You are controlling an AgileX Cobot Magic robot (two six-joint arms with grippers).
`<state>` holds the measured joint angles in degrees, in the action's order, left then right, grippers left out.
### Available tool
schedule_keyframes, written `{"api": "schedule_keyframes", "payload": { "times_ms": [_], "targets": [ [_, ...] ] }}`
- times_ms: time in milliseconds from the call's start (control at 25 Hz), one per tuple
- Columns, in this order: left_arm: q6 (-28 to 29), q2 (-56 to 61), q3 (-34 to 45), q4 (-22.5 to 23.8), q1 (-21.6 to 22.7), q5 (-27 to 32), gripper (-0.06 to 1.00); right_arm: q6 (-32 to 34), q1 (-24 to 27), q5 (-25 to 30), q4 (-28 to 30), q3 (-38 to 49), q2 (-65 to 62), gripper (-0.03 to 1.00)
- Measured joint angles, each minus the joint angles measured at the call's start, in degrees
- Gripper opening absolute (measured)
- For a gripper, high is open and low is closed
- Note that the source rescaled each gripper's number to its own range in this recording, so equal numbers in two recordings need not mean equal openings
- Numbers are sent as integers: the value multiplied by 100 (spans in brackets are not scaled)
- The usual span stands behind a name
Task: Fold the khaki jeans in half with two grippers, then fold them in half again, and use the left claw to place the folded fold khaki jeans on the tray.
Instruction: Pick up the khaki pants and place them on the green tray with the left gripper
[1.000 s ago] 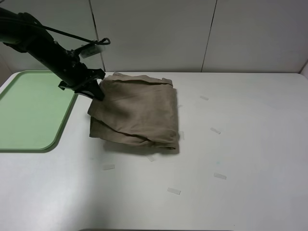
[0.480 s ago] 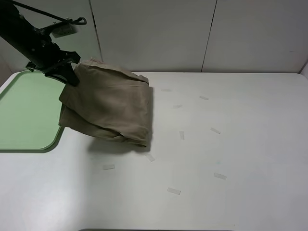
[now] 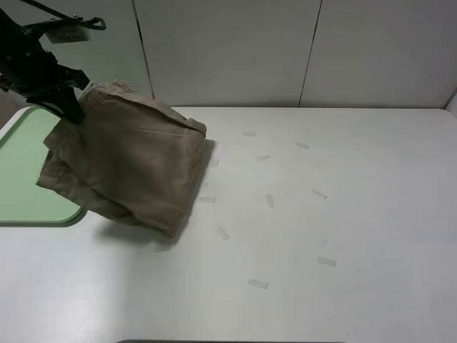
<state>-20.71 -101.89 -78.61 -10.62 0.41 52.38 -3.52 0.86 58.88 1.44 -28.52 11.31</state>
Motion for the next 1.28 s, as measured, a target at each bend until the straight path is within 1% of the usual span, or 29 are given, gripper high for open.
{"api": "schedule_keyframes", "payload": {
  "times_ms": [120, 200, 400, 600, 760, 880, 1120, 1280],
  "targets": [
    [193, 154, 0, 417, 88, 103, 8, 0, 0, 0, 0, 0, 0, 100],
    [218, 241, 0, 597, 134, 124, 8, 0, 0, 0, 0, 0, 0, 100],
    [241, 305, 0, 759, 226, 179, 8, 0, 0, 0, 0, 0, 0, 100],
    [241, 305, 0, 1062, 238, 149, 8, 0, 0, 0, 0, 0, 0, 100],
    [244, 305, 0, 1062, 238, 113, 8, 0, 0, 0, 0, 0, 0, 100],
    [244, 305, 0, 1239, 252, 103, 8, 0, 0, 0, 0, 0, 0, 100],
    [250, 305, 0, 1589, 629, 20, 8, 0, 0, 0, 0, 0, 0, 100],
    [165, 305, 0, 1846, 928, -149, 8, 0, 0, 0, 0, 0, 0, 100]
  ]
}}
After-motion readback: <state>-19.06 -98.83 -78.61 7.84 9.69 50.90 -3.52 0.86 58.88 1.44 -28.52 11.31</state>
